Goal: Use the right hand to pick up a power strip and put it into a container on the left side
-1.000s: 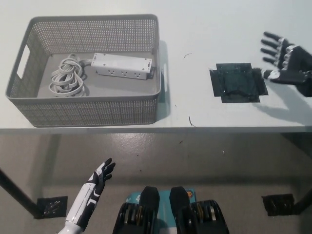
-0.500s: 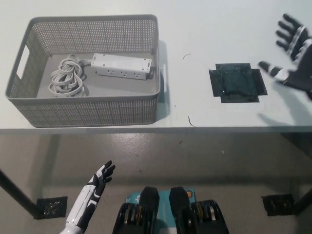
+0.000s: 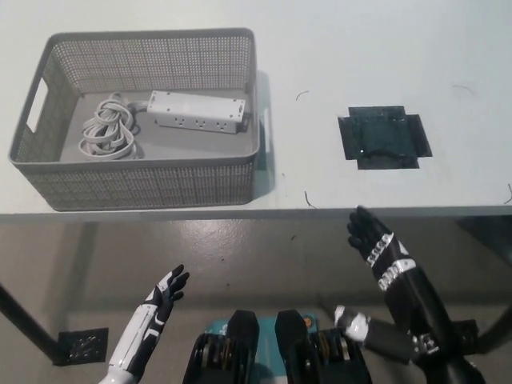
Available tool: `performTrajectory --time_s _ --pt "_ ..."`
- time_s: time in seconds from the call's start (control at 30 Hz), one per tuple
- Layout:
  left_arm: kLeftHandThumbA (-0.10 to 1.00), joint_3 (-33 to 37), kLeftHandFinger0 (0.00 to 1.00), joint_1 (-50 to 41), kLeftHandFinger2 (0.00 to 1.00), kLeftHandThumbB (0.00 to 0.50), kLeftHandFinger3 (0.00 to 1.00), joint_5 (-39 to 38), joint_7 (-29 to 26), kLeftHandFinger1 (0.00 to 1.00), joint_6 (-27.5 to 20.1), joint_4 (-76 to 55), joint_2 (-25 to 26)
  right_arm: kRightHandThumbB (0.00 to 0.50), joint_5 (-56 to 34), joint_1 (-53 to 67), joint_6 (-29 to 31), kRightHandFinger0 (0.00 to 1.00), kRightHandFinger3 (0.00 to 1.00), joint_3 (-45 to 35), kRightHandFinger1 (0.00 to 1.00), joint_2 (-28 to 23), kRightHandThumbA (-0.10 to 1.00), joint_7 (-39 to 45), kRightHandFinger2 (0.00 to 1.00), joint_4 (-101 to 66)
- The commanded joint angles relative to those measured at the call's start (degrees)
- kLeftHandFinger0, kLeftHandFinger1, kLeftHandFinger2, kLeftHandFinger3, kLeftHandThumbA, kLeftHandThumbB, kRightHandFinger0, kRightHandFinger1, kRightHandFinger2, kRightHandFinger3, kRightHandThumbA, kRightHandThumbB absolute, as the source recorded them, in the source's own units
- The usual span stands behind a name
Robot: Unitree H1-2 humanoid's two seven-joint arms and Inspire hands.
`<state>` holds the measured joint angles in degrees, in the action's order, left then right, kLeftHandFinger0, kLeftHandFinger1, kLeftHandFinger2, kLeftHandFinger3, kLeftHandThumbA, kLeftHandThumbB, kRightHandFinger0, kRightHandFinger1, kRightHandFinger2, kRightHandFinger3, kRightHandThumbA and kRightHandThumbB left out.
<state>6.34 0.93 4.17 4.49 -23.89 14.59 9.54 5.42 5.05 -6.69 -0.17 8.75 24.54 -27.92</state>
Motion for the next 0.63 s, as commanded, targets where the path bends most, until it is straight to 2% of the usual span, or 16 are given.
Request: performTrajectory --time_s 0.0,0.03,0.07,0.1,0.13,0.17,0.27,0.33,0.4,0.47,0.57,0.6 --pt "1.00 0.3 1.00 0.4 1.00 0.190 1.00 1.6 -0.7 1.00 -3.0 -2.1 0.4 0.288 33.8 -1.5 33.6 1.00 1.00 15.2 1.00 -9.4 1.00 -41.0 1.00 -9.5" --pt "1.00 0.3 1.00 0.5 1.00 0.189 1.00 1.7 -0.6 1.00 -3.0 -2.1 0.5 0.177 38.2 1.1 33.6 1.00 1.00 13.7 1.00 -10.6 1.00 -44.2 1.00 -6.6" --pt "1.00 0.2 1.00 0.6 1.00 0.189 1.00 1.7 -0.6 1.00 -3.0 -2.1 0.6 0.169 37.6 0.7 33.6 1.00 1.00 14.0 1.00 -12.7 1.00 -46.0 1.00 -3.8" --pt "1.00 0.1 1.00 0.6 1.00 0.190 1.00 1.7 -0.7 1.00 -3.0 -2.1 0.6 0.178 36.5 0.6 33.6 1.00 1.00 13.7 1.00 -14.3 1.00 -46.8 1.00 -0.9" --pt "1.00 0.2 1.00 0.6 1.00 0.190 1.00 1.9 -0.7 1.00 -3.0 -2.2 0.7 0.166 36.2 0.7 33.6 1.00 1.00 13.5 1.00 -14.9 1.00 -48.3 1.00 2.1" --pt "1.00 0.3 1.00 0.7 1.00 0.188 1.00 2.0 -0.8 1.00 -3.0 -2.1 0.7 0.190 34.2 0.9 33.6 1.00 1.00 12.4 1.00 -14.3 1.00 -47.2 1.00 4.2" --pt "1.00 0.3 1.00 0.4 1.00 0.197 1.00 1.8 -0.8 1.00 -3.0 -2.0 0.7 0.153 25.2 0.6 33.6 1.00 1.00 7.7 1.00 -11.5 1.00 -40.1 1.00 13.4" --pt "1.00 0.4 1.00 0.6 1.00 0.196 1.00 1.7 -0.9 1.00 -3.0 -2.0 0.7 0.139 23.4 -0.9 33.6 1.00 1.00 7.1 1.00 -11.3 1.00 -39.3 1.00 17.6" --pt "1.00 0.5 1.00 0.5 1.00 0.204 1.00 1.6 -1.0 1.00 -3.0 -1.9 0.6 0.149 18.5 -2.7 33.6 1.00 1.00 5.7 1.00 -10.6 1.00 -34.8 1.00 23.4" --pt "1.00 0.5 1.00 0.8 1.00 0.211 1.00 1.5 -1.1 1.00 -3.0 -1.7 0.6 0.195 18.0 -4.2 32.8 1.00 1.00 4.1 1.00 -9.1 1.00 -31.1 1.00 27.0" --pt "1.00 -0.1 1.00 0.8 1.00 0.220 1.00 -0.2 0.0 1.00 -3.0 -1.8 0.6 0.136 16.6 -6.7 29.6 1.00 1.00 5.0 1.00 -9.0 1.00 -27.6 1.00 30.5" --pt "1.00 -0.1 1.00 0.8 1.00 0.220 1.00 -0.2 0.0 1.00 -3.0 -1.8 0.6 0.136 16.6 -6.7 29.6 1.00 1.00 5.0 1.00 -9.0 1.00 -27.6 1.00 30.5"
